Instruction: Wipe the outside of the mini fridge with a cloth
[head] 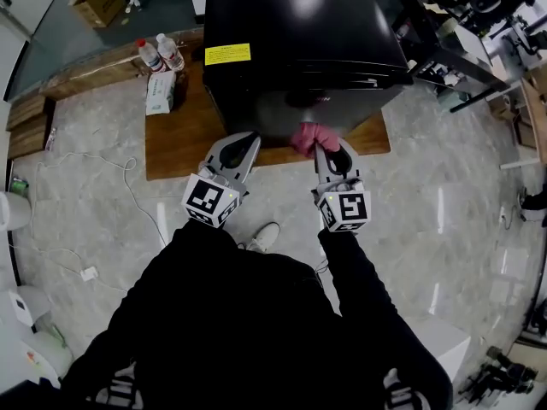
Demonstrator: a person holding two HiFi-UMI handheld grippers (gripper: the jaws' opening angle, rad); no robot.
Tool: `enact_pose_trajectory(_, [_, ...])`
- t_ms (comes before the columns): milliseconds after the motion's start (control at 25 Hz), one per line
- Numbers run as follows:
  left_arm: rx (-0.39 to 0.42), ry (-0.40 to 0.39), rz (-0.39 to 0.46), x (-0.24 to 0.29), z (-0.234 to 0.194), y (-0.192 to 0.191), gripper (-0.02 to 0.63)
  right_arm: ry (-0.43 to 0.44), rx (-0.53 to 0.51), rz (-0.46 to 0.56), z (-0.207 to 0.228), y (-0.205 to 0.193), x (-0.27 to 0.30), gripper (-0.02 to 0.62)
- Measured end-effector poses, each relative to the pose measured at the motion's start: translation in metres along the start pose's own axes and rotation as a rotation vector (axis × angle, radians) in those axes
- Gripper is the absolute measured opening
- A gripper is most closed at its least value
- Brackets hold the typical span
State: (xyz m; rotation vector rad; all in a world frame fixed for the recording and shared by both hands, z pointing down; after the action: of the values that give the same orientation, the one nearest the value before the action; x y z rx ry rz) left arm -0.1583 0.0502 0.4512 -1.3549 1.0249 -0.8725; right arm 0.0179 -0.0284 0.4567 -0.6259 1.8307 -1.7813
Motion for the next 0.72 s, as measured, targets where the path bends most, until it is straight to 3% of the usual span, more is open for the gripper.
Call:
enact_pose_trajectory(240, [-0.015,0.002,-0.026,-0.031,-0.019,-0.056,0.006,0.097,0.065,-0.123,-0.064,-0.078,0.033,0.087])
enact_pose_trajectory(440, [-0.050,0.064,-0.132,-0.049,-0.044,-0.112,0.006,0.131,0.089,-0.198,-0.096,-0.129,0.060,0.087])
enact_pose_trajectory(720, [-0.060,0.097,-0.182,-0.043,-0.075,-0.154,0.006,0.133,0.119,-0.249,-0.115,-0.179,0.093,0.087])
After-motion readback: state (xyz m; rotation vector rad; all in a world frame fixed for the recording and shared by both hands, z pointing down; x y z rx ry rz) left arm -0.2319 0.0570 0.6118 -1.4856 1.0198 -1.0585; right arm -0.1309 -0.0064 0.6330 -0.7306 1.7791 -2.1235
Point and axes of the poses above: the fingertips, and each gripper's own axes: x forward along the fingers, z to its right, y out of its top, the point moved 5 cm from there along -x, backward along the fingers, and after that the axes turned 4 degrees about z, right-handed, at the moved point
